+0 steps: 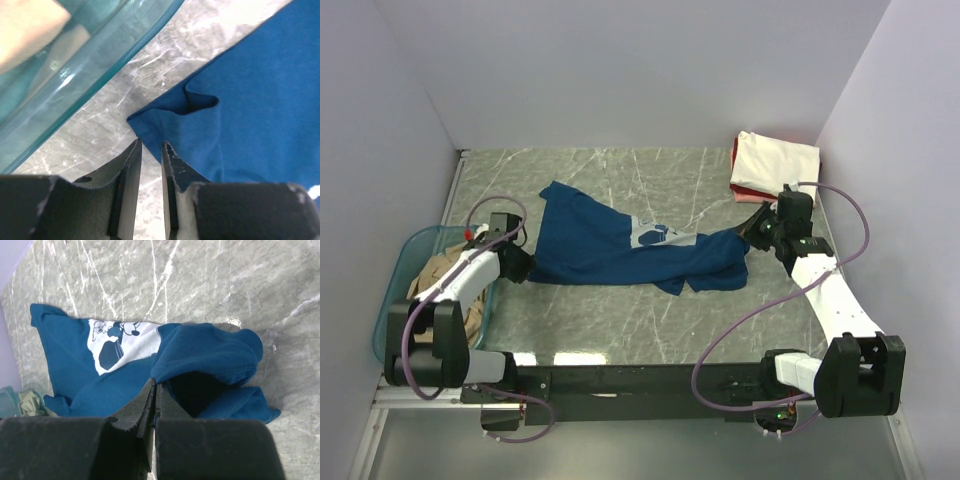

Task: Fold and stack the t-shirts
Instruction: Flatten out the tshirt

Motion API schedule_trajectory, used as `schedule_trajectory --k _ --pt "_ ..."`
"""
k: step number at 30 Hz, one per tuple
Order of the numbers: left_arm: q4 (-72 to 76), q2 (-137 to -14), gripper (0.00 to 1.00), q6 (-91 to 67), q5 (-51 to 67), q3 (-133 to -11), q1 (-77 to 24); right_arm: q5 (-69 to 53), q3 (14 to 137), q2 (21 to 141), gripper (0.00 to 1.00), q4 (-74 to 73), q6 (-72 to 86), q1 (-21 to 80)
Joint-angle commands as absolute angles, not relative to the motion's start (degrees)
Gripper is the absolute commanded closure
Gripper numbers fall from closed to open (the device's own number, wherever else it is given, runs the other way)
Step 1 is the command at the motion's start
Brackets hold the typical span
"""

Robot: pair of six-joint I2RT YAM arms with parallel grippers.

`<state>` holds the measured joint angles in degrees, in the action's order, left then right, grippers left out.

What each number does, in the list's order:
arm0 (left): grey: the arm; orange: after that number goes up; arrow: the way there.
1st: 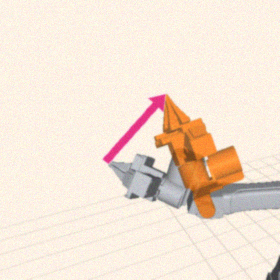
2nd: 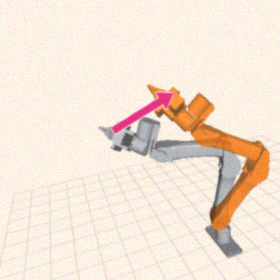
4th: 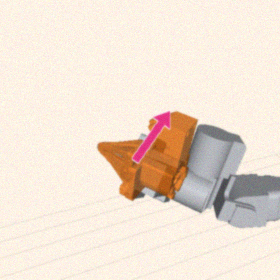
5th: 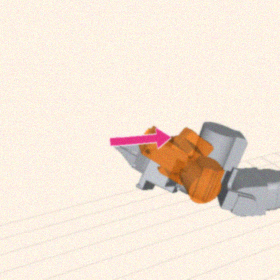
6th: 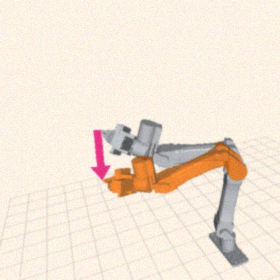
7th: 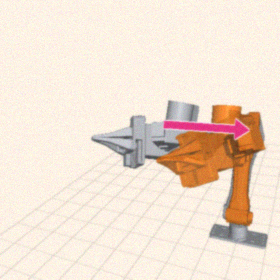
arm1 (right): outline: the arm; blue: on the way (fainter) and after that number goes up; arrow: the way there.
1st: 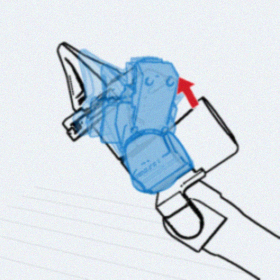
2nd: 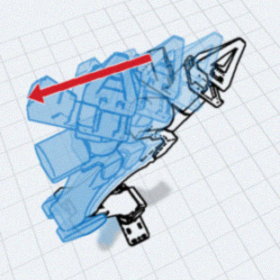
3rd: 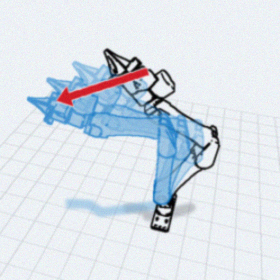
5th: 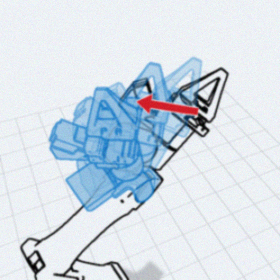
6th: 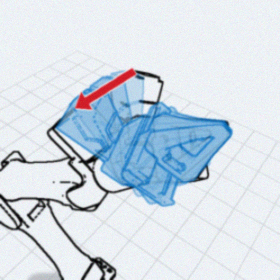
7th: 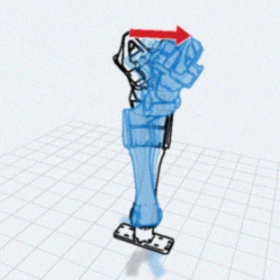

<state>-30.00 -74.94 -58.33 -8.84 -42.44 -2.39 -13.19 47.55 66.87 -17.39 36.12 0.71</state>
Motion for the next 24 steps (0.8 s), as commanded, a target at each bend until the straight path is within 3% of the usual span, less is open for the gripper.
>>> schedule_trajectory --k 1,11,19,22,23,24 --pt "-27.69 -78.04 0.72 -59.94 -9.4 -43.5 -3.34 -13.89 47.02 66.36 1.0 -14.85 35.68 0.35" --pt "-26.02 -83.76 0.64 -60.56 -10.19 -45.17 -4.3 -14.59 46.41 66.09 1.0 -14.5 35.42 0.26" --pt "-25.93 -86.3 0.65 -60.65 -12.13 -45.35 -5.1 -15.64 45.35 66.01 1.0 -13.45 35.95 0.26" --pt "-25.93 -86.57 0.74 -60.12 -12.39 -45.44 -5.19 -16.34 45.7 65.48 1.0 -13.97 35.86 0.26" --pt "-26.19 -86.4 0.91 -59.94 -12.74 -45.61 -5.27 -16.61 46.14 65.22 1.0 -14.24 35.77 0.35" --pt "-27.5 -85.53 0.99 -59.85 -13.53 -46.4 -5.19 -16.7 46.32 64.69 1.0 -15.11 35.77 0.35"
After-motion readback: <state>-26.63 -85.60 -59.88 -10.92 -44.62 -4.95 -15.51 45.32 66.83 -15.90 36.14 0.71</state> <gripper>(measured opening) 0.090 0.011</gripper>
